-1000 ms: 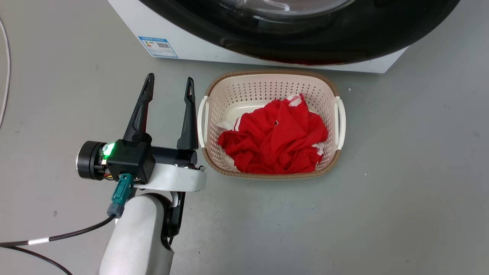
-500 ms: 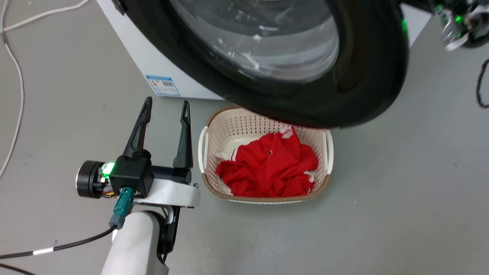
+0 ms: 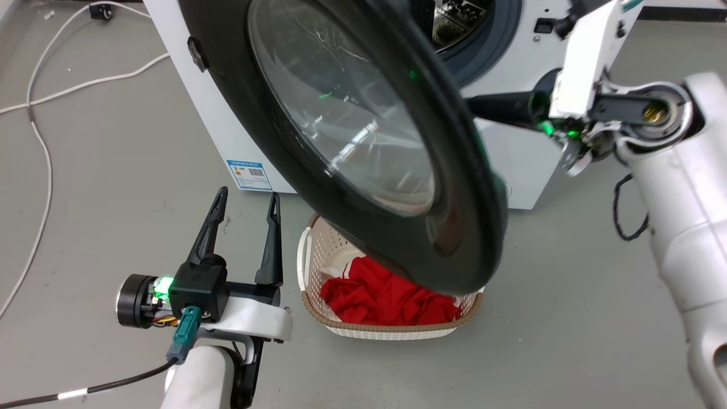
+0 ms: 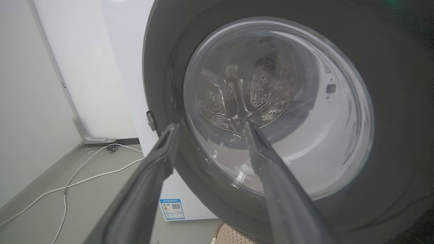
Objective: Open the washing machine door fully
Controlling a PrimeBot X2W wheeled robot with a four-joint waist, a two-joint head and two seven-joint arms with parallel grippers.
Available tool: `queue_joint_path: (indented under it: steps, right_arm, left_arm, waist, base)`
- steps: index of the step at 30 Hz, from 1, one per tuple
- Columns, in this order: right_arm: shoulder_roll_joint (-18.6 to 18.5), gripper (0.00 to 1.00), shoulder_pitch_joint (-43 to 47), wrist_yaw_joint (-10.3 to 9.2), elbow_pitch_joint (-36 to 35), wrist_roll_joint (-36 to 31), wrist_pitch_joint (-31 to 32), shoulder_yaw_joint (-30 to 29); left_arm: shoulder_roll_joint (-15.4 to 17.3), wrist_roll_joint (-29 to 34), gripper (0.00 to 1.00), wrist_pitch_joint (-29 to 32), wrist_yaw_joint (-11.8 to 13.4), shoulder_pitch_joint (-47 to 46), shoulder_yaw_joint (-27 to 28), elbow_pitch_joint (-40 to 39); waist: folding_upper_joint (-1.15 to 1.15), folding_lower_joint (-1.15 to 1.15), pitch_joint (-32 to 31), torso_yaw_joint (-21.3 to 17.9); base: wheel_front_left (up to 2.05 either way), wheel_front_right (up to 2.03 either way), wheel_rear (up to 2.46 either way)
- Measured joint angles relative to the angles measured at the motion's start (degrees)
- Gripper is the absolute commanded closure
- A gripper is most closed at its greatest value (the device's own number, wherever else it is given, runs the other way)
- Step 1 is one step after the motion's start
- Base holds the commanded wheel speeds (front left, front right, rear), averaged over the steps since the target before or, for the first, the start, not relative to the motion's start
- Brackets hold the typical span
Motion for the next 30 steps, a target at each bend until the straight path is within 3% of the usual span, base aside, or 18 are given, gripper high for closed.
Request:
queue_joint_path:
  steps: [10, 21, 25, 30]
  right_arm:
    - [4.02, 1.0, 6.17, 0.0, -8.29, 1.93, 1.19, 1.25]
    - [5.52, 1.0, 10.68, 0.01, -13.67, 2.07, 1.02, 2.46]
    - [5.25, 1.0, 11.87, 0.01, -15.43, 0.91, -4.1, 0.19]
    - [3.71, 1.0, 14.86, 0.01, -16.91, -1.2, -16.45, -5.81]
  left_arm:
    - [-0.04, 0.04, 0.0, 0.0, -0.24, 0.75, -0.46, 0.49]
    - [-0.19, -0.45, 0.0, 0.0, -0.05, 1.01, -0.91, 0.63]
    - [-0.22, -0.63, 0.0, 0.0, 0.01, 1.12, -0.82, 0.53]
    - [-0.23, -0.86, 0.0, 0.0, 0.1, 1.26, -0.57, 0.52]
  waist:
    - [0.0, 0.0, -1.21, 0.61]
    - [0.0, 0.0, -1.64, 0.33]
    - [0.0, 0.0, -1.41, -0.13]
    - [0.0, 0.0, -1.31, -0.88]
  base:
    - [0.0, 0.0, 0.0]
    - [0.0, 0.0, 0.0]
    - [0.0, 0.0, 0.0]
    - [0.0, 0.0, 0.0]
